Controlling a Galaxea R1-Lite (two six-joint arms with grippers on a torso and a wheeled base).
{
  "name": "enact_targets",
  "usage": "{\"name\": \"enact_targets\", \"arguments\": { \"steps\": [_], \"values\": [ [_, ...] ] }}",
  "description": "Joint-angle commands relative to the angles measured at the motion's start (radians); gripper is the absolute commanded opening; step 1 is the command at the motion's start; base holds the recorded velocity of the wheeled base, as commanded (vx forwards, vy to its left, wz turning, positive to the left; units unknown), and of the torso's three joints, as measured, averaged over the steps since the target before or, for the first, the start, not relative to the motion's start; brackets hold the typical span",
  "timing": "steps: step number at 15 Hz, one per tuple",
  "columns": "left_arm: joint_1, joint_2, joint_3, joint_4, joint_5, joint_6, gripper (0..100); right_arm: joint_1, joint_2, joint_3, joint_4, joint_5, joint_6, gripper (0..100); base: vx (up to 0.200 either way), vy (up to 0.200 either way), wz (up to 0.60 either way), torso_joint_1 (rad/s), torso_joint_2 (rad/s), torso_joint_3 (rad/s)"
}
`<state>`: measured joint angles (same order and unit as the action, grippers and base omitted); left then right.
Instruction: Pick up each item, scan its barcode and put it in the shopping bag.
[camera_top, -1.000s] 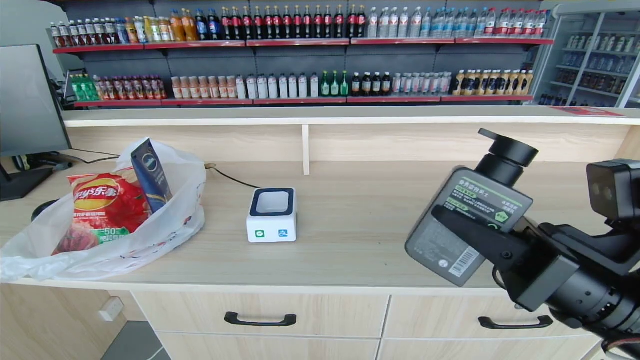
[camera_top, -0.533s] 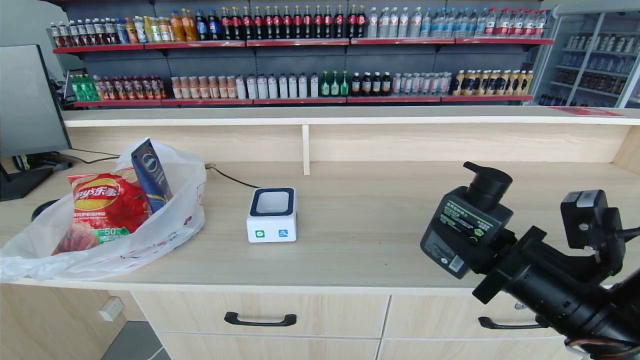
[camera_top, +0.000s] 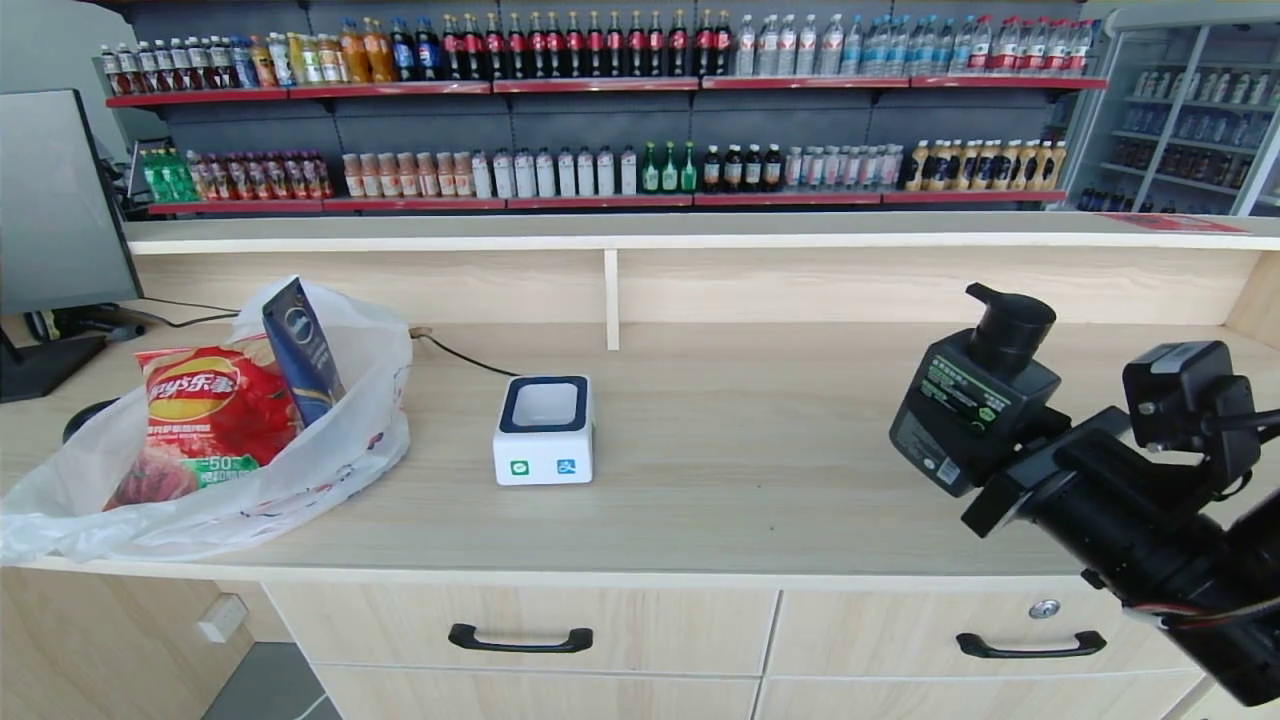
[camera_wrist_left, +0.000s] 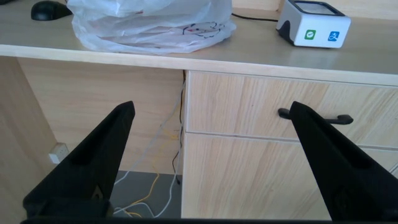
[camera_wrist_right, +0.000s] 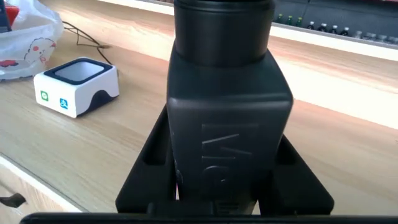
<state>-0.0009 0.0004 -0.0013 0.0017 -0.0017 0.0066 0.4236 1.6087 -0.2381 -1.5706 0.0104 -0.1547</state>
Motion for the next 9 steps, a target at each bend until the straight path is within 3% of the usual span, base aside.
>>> {"name": "enact_targets", "arguments": {
  "steps": [1, 7, 9],
  "values": [
    [-0.001, 0.000, 0.000, 0.000, 0.000, 0.000, 100, -0.002, 0.028, -0.029, 0.000, 0.000, 0.000, 0, 0.000, 0.000, 0.00, 0.000, 0.00, 0.000],
    [-0.001, 0.000, 0.000, 0.000, 0.000, 0.000, 100, -0.005, 0.036, -0.043, 0.000, 0.000, 0.010, 0, 0.200, 0.200, 0.00, 0.002, 0.00, 0.003],
    [0.001, 0.000, 0.000, 0.000, 0.000, 0.000, 100, -0.005, 0.036, -0.043, 0.000, 0.000, 0.012, 0, 0.000, 0.200, 0.00, 0.012, 0.01, 0.002]
  ]
}}
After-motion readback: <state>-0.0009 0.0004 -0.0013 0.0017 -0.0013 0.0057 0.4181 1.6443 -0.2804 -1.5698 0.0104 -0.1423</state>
